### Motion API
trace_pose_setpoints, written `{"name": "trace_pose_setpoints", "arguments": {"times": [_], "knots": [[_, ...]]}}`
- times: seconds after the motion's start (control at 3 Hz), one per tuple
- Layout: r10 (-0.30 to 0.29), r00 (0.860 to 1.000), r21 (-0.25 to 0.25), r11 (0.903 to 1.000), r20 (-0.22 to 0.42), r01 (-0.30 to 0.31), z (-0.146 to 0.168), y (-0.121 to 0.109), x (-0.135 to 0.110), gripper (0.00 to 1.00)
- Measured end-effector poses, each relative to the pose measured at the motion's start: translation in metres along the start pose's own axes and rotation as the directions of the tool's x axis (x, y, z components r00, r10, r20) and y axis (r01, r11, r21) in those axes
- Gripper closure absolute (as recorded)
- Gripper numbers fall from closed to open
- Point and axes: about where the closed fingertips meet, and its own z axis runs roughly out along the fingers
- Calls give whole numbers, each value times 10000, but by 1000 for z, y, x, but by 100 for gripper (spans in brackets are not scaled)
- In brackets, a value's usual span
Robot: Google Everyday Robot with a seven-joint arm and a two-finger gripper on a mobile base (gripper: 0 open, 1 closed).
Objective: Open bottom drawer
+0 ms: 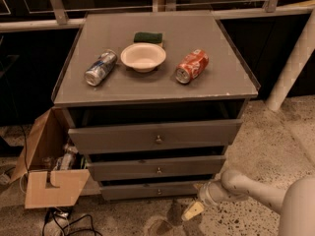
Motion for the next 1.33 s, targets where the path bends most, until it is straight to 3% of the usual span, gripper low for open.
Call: {"name": "trace_pose_setpoints", "arguments": {"times": [0.33, 0.67, 1.0, 1.33], "knots": [[-70, 10000, 494, 9988, 15, 69, 1, -6, -2, 0], [357, 9992, 1459, 9886, 182, -380, 5, -28, 3, 0], [401, 9990, 1441, 9886, 197, -425, 6, -29, 3, 0], [107, 9988, 1106, 9937, 470, -159, 17, -29, -5, 0]]}}
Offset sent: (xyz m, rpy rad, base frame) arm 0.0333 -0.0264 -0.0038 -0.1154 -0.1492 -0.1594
